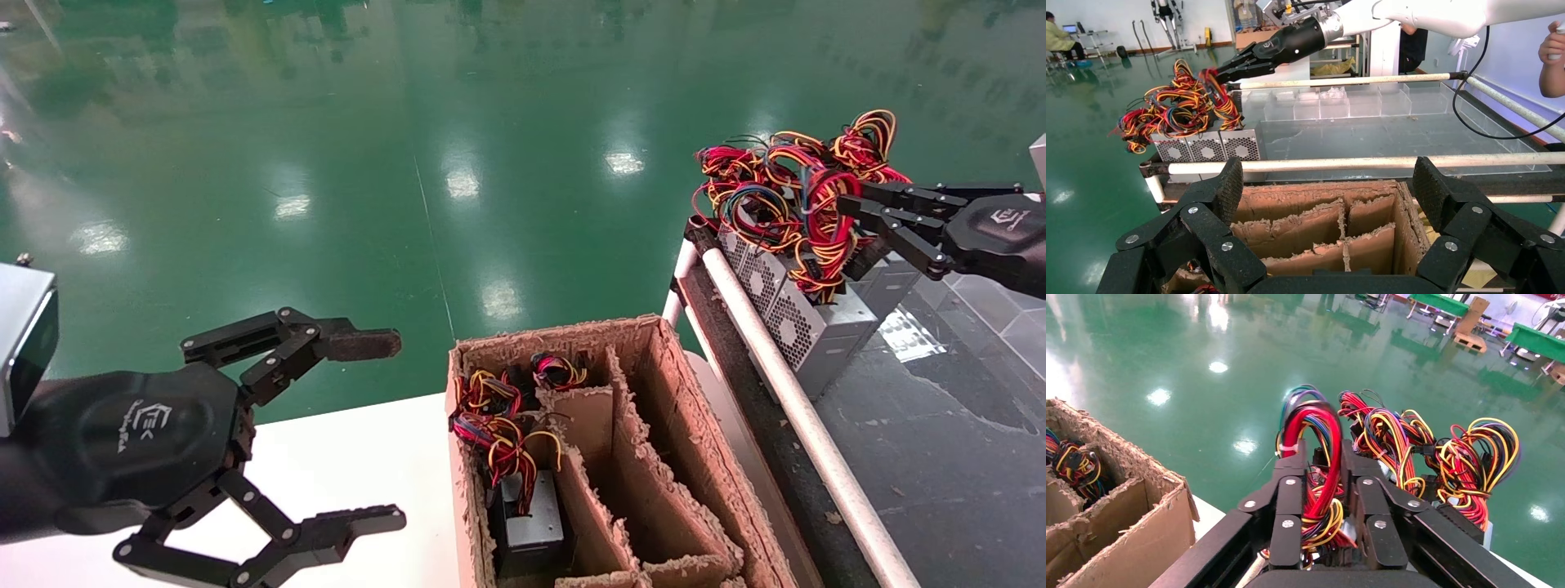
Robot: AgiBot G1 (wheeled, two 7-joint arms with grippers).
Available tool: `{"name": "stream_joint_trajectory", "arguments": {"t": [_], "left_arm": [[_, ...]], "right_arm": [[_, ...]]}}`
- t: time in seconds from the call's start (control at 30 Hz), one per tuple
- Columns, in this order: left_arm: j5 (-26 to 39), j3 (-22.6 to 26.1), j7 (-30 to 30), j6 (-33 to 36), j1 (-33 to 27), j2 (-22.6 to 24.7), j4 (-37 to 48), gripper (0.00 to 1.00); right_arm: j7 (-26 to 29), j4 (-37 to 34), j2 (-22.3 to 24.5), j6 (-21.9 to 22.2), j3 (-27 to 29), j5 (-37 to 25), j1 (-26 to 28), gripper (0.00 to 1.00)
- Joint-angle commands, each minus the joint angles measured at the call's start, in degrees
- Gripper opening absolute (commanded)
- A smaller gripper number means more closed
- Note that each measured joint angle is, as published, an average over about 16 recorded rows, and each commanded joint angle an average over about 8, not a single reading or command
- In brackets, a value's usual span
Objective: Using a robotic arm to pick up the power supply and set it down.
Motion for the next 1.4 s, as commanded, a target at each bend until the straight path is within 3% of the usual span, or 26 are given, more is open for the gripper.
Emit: {"name": "stream_joint_trajectory", "arguments": {"t": [0.03,0.3,0.63,1.4], "left_arm": [[0.0,0.0,0.0,0.0,0.0,0.0,0.0,1.0],[-0.01,0.01,0.0,0.0,0.0,0.0,0.0,1.0],[-0.01,0.01,0.01,-0.02,0.01,-0.01,0.01,1.0],[-0.03,0.03,0.02,-0.02,0.0,-0.01,0.03,1.0]], "right_arm": [[-0.27,-0.77,-0.23,-0.12,-0.13,-0.2,0.47,1.0],[-1.48,-1.18,-0.18,0.08,-0.49,-1.04,1.23,1.0],[-2.44,1.13,0.19,0.28,2.27,3.21,0.35,1.0],[5.45,18.36,1.85,-4.95,2.27,11.61,-8.84,1.0]]}}
